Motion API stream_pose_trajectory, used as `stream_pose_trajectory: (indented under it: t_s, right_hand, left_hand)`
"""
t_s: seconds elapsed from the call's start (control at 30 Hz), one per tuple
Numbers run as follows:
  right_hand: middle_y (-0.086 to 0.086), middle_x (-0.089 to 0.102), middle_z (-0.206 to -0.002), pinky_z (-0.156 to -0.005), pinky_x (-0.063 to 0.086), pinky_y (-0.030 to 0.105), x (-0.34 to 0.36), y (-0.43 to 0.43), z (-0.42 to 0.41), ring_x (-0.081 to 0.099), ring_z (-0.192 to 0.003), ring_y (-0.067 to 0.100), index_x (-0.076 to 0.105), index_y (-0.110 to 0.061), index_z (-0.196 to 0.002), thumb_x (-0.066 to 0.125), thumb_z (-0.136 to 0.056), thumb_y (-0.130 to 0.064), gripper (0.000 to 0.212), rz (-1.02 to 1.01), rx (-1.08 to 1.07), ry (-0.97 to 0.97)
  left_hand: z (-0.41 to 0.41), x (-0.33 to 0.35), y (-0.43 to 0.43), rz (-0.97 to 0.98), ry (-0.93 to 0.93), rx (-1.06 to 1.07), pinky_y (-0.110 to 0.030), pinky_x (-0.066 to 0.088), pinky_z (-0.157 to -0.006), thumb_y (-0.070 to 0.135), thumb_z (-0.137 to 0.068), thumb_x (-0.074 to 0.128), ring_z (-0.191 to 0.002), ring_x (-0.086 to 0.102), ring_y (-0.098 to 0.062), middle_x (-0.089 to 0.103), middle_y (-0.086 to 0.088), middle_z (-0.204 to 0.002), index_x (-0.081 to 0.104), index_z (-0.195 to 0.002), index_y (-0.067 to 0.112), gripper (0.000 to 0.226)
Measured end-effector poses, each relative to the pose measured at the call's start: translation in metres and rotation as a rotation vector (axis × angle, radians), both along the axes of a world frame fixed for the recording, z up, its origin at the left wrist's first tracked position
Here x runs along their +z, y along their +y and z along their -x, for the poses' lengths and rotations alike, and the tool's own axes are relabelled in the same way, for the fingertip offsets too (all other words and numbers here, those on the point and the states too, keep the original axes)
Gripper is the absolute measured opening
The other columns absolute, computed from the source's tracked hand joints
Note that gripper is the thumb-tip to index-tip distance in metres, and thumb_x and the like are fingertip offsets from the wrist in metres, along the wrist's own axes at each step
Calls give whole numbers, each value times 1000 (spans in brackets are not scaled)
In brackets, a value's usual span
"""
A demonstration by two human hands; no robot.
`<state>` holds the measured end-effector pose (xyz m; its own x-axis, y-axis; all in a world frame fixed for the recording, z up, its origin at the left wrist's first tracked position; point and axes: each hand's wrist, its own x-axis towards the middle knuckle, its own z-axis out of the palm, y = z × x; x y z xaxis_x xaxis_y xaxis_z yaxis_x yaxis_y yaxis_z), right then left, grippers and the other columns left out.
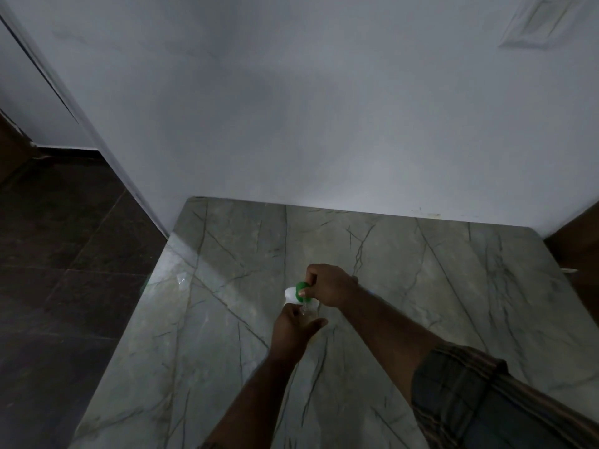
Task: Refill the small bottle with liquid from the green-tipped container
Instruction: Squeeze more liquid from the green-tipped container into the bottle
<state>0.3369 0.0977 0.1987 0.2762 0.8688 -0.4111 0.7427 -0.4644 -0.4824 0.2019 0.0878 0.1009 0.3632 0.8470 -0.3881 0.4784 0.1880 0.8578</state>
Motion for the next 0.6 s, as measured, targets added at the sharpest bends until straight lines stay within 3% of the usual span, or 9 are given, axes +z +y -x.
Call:
stream_pose_trajectory:
  t_s: [0.1,0.23,0.37,0.6]
  right_hand:
    - [4,65,-100,-77,43,32,-3,1,0,57,-87,19,53,-20,-85,72,-82,-32,22,-11,7,-12]
    - [1,65,-102,-93,47,47,3,5,3,60,-98,22,55,-23,-87,73,-79,-33,23,19,-12,-16]
    - [3,67,-106,-88,52,37,5,7,-1,61,-99,20,66,-14,-101,77,-76,-29,31,-16,-14,-14]
    - [7,66,-109,-85,48,34,8,9,-6,62,-102,23,67,-9,-100,77,-77,-31,34,-10,8,-4]
  left_hand:
    - [1,1,-1,2,2,-3,-15,45,-60,41,-67,86,-83,63,-4,65,8,-95,52,-96,32,45]
    - [1,5,0,5,3,-14,-18,51,-65,40,-67,86,-86,65,-6,66,7,-98,55,-103,26,49]
    - [-1,8,2,-8,3,-43,-20,53,-68,39,-70,85,-88,64,-6,65,7,-101,56,-109,22,52]
    - [-2,10,0,-26,-13,-5,-24,55,-73,38,-69,86,-89,65,-10,66,5,-101,56,-107,20,52]
